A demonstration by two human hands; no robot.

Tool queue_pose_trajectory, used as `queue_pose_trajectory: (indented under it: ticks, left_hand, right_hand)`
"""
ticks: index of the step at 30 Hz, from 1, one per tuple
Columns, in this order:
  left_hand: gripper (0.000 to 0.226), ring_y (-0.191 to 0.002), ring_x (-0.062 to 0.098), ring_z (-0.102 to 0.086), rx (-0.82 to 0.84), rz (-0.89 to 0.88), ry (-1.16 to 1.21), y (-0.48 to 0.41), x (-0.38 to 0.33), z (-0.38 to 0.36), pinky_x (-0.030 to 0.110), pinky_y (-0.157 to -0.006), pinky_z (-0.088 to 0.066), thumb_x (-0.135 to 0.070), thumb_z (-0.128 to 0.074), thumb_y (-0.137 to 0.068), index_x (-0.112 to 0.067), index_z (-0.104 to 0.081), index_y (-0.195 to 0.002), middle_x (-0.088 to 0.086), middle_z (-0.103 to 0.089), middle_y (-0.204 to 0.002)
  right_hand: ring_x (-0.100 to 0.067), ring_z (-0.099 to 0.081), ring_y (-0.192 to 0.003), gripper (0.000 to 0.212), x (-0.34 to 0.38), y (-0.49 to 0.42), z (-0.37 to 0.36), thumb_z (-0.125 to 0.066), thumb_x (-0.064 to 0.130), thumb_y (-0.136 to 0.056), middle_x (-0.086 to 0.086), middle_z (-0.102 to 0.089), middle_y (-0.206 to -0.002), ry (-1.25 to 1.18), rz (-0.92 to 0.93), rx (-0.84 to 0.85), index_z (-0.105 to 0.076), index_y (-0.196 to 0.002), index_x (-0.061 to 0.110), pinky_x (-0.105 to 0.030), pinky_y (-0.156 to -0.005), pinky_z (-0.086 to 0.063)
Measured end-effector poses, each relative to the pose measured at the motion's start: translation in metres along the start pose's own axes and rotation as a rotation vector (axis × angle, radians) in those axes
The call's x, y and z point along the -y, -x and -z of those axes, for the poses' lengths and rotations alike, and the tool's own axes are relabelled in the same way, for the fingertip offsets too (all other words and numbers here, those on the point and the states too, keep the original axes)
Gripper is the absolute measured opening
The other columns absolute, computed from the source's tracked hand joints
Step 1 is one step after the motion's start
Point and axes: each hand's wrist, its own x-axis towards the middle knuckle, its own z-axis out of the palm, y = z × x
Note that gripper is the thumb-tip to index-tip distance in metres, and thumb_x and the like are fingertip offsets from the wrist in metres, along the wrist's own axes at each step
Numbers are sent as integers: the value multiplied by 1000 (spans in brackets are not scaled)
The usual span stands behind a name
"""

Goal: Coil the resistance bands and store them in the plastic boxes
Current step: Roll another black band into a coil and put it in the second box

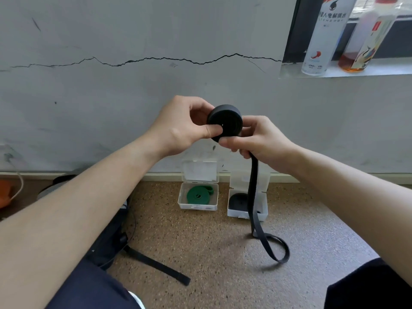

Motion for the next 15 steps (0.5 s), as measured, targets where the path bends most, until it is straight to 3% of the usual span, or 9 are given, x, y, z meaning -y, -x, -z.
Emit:
queue_pose_trajectory:
  ticks: [4,6,11,15]
  left_hand:
    - [35,-96,15,-69,-90,246,765,10,5,-26,30,-90,-56,-18,-77,-76,-12,-69,-109,3,-74,-101]
    - [35,-97,18,-69,-124,303,912,10,4,-35,31,-95,-54,-14,-73,-81,-7,-67,-115,9,-73,-104]
    - [44,-96,18,-71,-173,266,778,6,4,-30,31,-94,-54,-27,-78,-66,-10,-72,-106,8,-76,-100]
    - [34,-101,23,-72,-171,220,585,1,5,-20,32,-90,-55,-27,-79,-75,-12,-73,-105,9,-77,-101]
  right_hand:
    - [-14,-44,-52,14,4,-4,-10,-77,17,-87,-4,-59,-66,-228,-18,-84,-69,-95,9,-25,-51,-37]
    - [-12,-44,-51,13,4,-5,-17,-75,18,-89,-5,-58,-69,-333,-43,-106,-68,-93,10,-24,-51,-36]
    - [-14,-43,-51,10,5,-4,-19,-76,22,-89,-5,-57,-68,-327,-51,-108,-70,-89,14,-24,-51,-37]
    - [-16,-50,-52,17,6,-2,-13,-80,22,-85,-8,-60,-70,-164,-14,-59,-73,-99,16,-27,-56,-47]
